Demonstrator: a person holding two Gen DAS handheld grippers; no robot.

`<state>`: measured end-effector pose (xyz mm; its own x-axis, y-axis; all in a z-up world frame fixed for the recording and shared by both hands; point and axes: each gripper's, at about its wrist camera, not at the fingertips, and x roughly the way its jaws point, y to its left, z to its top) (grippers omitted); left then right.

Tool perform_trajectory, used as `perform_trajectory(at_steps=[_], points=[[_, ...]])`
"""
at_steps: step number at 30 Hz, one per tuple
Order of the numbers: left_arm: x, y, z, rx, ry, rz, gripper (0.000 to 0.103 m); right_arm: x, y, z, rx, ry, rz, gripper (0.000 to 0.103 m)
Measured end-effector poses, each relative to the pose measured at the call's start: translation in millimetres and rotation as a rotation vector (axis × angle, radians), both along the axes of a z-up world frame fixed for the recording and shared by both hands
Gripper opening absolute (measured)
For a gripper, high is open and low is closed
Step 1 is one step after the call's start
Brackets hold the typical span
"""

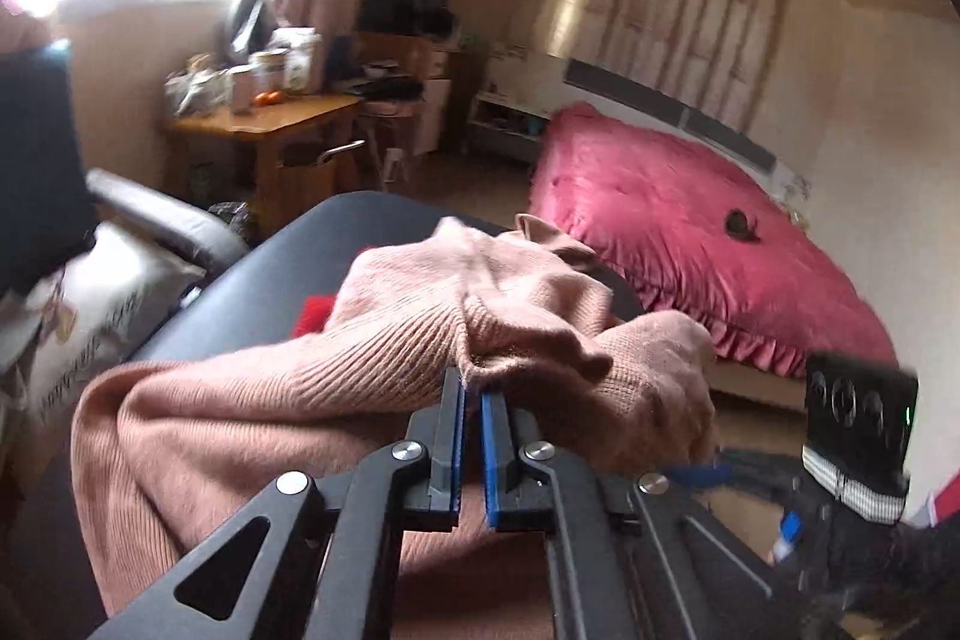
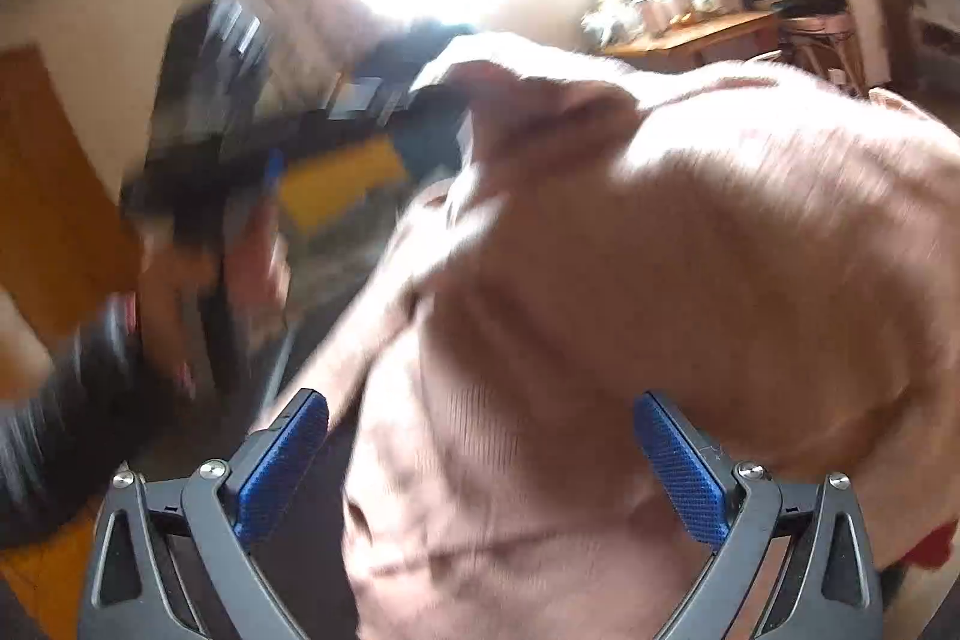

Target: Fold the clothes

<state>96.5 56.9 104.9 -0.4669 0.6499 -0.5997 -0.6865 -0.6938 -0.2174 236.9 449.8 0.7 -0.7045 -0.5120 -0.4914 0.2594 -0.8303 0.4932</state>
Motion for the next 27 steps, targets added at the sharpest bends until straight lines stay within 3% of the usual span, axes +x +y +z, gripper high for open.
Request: perform_trajectory(at_steps=[2,5,9,11,13,14,15,18,21,25,26,27], points=[[6,-8,-1,-0.04,0.031,0.048,0.004,-11,11,15,-0.024,0.022,-0.047,0.103],[12,-24,-3,-0.035,0.032,0.065,0.004,-26,13,47,0.055,0.128,-0.072,0.103],[29,-35,-9,-0.059,0.049,0.06,0.005,-70,15,59,0.033,0.067,-0.038,0.103],[33,-41,-15,-0.081,0.055,0.083,0.005,-86,18,60,0.038,0.057,-0.078,0.103],[21,-48,-18,-0.045,0.004,0.097,0.017,-104,24,64,0.057,0.069,-0.117,0.103],[16,-52,-19,-0.027,-0.022,0.103,0.017,-115,29,67,0.058,0.071,-0.134,0.103],[10,-56,-21,-0.009,-0.048,0.11,0.019,-127,34,67,0.053,0.056,-0.148,0.103],[-6,-66,-25,0.043,-0.119,0.129,0.03,-171,39,43,-0.017,-0.171,-0.131,0.103],[-11,-66,-25,0.089,-0.132,0.141,0.037,-187,35,30,-0.074,-0.266,-0.108,0.103],[-13,-56,-34,0.072,-0.135,0.183,0.039,-189,35,29,-0.249,-0.202,-0.053,0.102],[-14,-55,-36,0.061,-0.128,0.2,0.039,-191,33,28,-0.271,-0.18,-0.03,0.093],[-14,-54,-35,0.032,-0.101,0.219,0.039,-195,31,27,-0.263,-0.178,-0.022,0.061]])
